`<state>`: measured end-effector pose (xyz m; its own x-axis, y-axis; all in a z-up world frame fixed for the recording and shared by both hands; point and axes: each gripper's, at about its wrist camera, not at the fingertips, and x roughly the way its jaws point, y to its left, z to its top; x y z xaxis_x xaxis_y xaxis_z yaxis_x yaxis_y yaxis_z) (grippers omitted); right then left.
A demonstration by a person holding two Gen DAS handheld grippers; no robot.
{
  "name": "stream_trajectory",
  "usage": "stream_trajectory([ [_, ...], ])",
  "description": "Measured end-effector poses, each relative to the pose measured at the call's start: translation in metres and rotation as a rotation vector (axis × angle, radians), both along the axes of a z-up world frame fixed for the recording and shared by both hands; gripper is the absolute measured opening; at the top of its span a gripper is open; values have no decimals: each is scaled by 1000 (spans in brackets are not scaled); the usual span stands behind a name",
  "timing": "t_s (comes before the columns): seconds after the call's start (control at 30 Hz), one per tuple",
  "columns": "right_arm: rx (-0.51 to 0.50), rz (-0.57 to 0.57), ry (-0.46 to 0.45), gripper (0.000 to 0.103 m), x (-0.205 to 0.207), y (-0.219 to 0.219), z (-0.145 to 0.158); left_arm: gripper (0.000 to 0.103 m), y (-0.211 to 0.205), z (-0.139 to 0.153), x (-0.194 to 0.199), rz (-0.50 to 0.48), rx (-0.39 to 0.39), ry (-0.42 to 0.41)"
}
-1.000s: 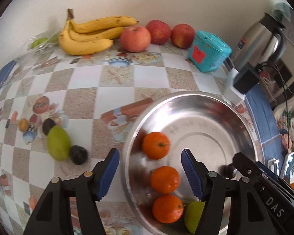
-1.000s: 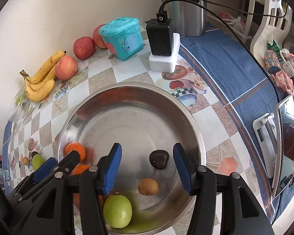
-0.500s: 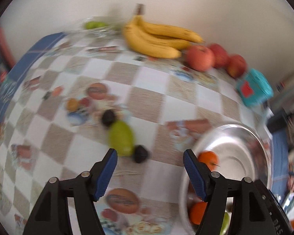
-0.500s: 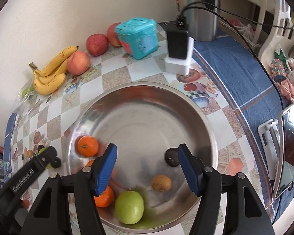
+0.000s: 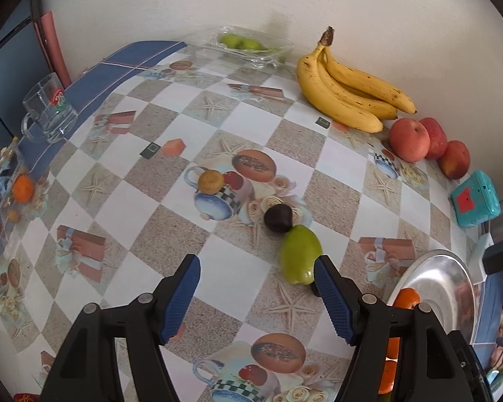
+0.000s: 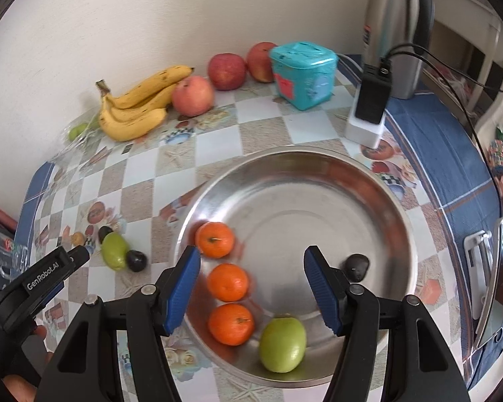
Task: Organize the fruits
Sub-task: 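Move both grippers back toward the remaining fruit pile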
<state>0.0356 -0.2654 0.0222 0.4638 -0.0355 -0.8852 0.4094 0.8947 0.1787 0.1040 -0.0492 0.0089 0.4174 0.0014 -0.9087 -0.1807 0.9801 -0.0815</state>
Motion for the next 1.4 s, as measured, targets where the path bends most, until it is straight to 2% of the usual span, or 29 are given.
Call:
stream_trajectory([
  [0.17,6,34,6,65,6,13,-3,78,6,-4,0,11,4,16],
  [0.23,9,43,11,66,7,15,-6,85,11,-6,-1,22,12,20],
  [0.3,15,46,16,72,9,17,-10,101,16,-7,-2,38,23,18],
  [0.33,15,46,20,76,9,18,-12,103,19,-7,-3,44,25,17],
  [0.37,16,46,25,81,10,19,-14,103,22,-7,-3,50,25,16],
  [0.5,21,50,41,85,10,22,-21,103,33,-6,-4,75,12,9],
  [0.53,20,49,42,92,10,22,-22,103,36,-6,-4,82,-1,10],
  [0.57,13,48,43,93,10,23,-23,103,37,-6,-3,86,-12,13],
  [0.83,-29,30,49,93,8,22,-22,103,46,-7,1,72,-84,43],
  [1.03,-34,26,24,93,8,24,-17,103,51,-5,7,31,-89,40],
  [1.23,8,21,2,93,11,25,-21,103,60,4,15,-29,-46,-23],
  [1.4,3,-8,-3,93,11,24,-23,103,71,10,24,-74,-78,-82],
])
